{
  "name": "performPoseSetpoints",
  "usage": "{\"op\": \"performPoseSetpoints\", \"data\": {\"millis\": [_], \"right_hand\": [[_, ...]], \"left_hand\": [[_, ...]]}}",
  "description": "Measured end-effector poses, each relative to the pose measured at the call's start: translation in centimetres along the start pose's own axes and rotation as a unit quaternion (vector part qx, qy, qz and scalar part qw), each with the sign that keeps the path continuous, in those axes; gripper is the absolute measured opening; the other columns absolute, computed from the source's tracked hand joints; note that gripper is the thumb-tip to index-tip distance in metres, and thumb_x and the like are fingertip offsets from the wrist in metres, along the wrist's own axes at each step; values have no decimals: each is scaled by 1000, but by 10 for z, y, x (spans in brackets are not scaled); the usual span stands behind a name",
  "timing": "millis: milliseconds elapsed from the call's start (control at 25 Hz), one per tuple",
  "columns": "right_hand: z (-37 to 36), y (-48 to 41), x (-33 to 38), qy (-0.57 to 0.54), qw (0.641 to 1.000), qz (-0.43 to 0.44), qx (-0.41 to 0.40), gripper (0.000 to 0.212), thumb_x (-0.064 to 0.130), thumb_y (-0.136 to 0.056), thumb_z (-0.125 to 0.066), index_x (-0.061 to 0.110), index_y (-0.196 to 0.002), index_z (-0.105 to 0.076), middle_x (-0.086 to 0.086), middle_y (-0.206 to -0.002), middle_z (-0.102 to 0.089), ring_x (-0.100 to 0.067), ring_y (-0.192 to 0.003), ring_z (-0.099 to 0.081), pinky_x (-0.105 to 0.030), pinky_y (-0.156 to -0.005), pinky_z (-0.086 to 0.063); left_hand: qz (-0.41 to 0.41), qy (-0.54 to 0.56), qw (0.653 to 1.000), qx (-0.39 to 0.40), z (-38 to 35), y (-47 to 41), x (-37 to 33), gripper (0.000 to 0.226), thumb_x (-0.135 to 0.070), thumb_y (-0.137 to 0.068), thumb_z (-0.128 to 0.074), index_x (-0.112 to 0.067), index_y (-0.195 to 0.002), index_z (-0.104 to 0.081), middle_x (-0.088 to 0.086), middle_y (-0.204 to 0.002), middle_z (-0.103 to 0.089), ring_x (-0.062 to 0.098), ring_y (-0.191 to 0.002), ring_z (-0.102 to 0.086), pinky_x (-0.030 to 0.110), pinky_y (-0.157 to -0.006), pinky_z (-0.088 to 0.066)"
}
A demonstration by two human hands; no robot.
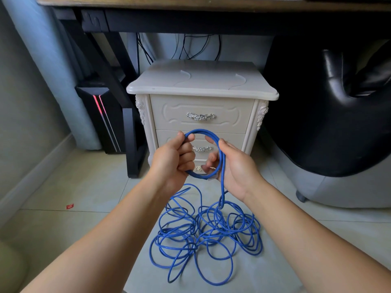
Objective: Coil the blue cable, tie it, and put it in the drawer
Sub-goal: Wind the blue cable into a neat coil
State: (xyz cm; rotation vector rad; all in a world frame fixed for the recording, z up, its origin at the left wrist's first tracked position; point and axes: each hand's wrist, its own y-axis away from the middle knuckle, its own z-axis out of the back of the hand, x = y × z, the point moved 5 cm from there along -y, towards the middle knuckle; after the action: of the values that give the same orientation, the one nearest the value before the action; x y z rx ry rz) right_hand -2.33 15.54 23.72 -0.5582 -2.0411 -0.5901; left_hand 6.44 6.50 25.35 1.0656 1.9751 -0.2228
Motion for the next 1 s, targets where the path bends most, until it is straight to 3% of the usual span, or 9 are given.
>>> {"op": "performPoseSetpoints", "data": {"millis": [200, 320, 400, 520, 680, 880, 1000], "right_hand": [[-2, 2, -7, -11, 997, -62, 35, 33, 33, -105, -35, 13, -103, -62, -1, -65, -55, -15, -64, -59, -36, -79, -50], [-3, 5, -9, 4, 994, -70, 78, 27, 31, -101, -44, 13, -105, -63, -4, -78, -66, -19, -82, -65, -39, -87, -52], [-6, 9, -10, 18, 992, -59, 107, 20, 19, -91, -56, 11, -109, -63, -5, -88, -70, -20, -92, -66, -35, -87, -54], [-8, 8, -14, -3, 994, -33, 102, 22, -1, -91, -53, 6, -110, -62, -5, -88, -73, -16, -85, -70, -31, -89, -53], [-11, 8, -12, -40, 994, -9, 106, 21, 9, -90, -56, 8, -110, -61, -4, -88, -73, -14, -85, -69, -28, -83, -54], [-20, 15, -16, -47, 993, -16, 105, 22, 28, -88, -56, 18, -107, -63, 0, -88, -73, -12, -81, -69, -28, -74, -43], [-16, 9, -10, -68, 995, -6, 74, 13, 22, -98, -48, 14, -97, -58, -2, -76, -68, -18, -84, -65, -31, -80, -46]], "left_hand": [[27, 140, 989, -33, 7, -4, 0, 35, -27, -106, -35, -14, -77, -49, -9, -47, -21, 5, -34, -17, 17, -35, -11], [30, 202, 978, -52, 15, -5, -2, 36, -27, -106, -35, -13, -76, -49, -9, -47, -20, 7, -33, -17, 18, -32, -13], [23, 233, 970, -60, 20, -6, -4, 36, -27, -106, -35, -13, -77, -49, -8, -46, -20, 7, -33, -17, 18, -31, -15], [20, 266, 962, -66, 23, -5, -1, 37, -29, -107, -34, -12, -77, -49, -8, -46, -20, 8, -33, -17, 18, -32, -16], [31, 313, 948, -57, 19, -1, 4, 38, -29, -106, -33, -11, -77, -49, -7, -46, -21, 8, -33, -19, 19, -32, -18], [17, 331, 941, -60, 17, -1, 5, 36, -28, -106, -32, -11, -78, -46, -5, -46, -21, 10, -33, -18, 19, -34, -20], [15, 300, 954, -10, 10, 4, 6, 33, -22, -104, -34, -11, -77, -48, -4, -50, -23, 12, -37, -23, 19, -40, -36]]}}
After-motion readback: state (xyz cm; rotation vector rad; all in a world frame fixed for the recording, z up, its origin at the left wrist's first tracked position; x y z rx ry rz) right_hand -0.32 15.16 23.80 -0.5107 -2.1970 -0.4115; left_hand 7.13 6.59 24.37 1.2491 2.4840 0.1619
